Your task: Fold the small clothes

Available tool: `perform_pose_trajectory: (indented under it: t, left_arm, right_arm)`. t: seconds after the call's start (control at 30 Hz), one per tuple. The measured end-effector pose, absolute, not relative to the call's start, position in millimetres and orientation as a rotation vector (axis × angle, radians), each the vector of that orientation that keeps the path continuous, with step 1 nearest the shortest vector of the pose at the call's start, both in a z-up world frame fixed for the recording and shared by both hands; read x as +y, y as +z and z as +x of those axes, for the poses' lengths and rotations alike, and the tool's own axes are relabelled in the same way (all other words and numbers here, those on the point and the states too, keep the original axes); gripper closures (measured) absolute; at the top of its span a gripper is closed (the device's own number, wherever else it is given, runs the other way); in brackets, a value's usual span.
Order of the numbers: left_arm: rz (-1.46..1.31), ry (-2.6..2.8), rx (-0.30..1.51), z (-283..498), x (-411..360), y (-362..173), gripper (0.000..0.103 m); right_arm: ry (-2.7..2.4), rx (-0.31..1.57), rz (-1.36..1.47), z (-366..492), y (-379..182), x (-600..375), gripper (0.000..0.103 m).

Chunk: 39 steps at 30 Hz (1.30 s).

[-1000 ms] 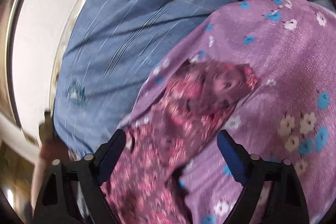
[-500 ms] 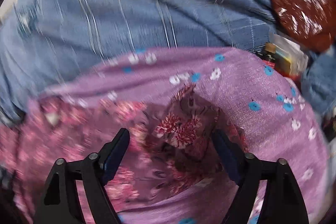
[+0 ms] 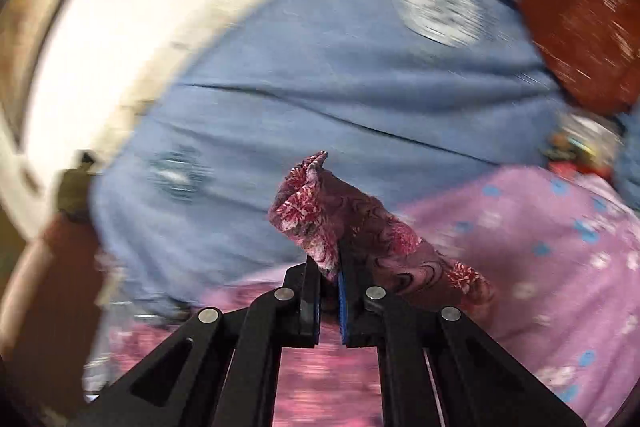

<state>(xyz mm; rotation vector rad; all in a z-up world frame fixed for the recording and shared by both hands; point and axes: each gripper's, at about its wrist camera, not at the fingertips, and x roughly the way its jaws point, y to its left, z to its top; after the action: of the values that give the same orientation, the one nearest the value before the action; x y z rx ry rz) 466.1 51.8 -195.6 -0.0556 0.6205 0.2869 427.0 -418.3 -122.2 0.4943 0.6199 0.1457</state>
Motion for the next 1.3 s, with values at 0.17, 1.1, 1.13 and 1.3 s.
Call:
perform_pose_trajectory:
  t: [0.17, 1.1, 1.13, 1.3]
  left_arm:
    - [-0.114, 0.362, 0.593, 456.3, 84.7, -185.9, 0.003]
    - [-0.388, -0.041, 0.866, 524.3, 86.9, -244.7, 0.038]
    - [-0.378, -0.053, 0.879, 531.0, 80.4, -248.5, 0.038]
    - [-0.363, -0.151, 0.971, 567.1, 48.4, -275.7, 0.041]
  right_arm:
    - [0.272, 0.619, 0.449, 436.0, -96.0, -338.3, 0.097]
    - [0.113, 0.741, 0.693, 397.1, -288.5, -407.2, 0.050]
    - [0.104, 0.738, 0.728, 394.9, -300.4, -419.5, 0.050]
    - [0.103, 0.742, 0.797, 394.7, -310.6, -446.8, 0.047]
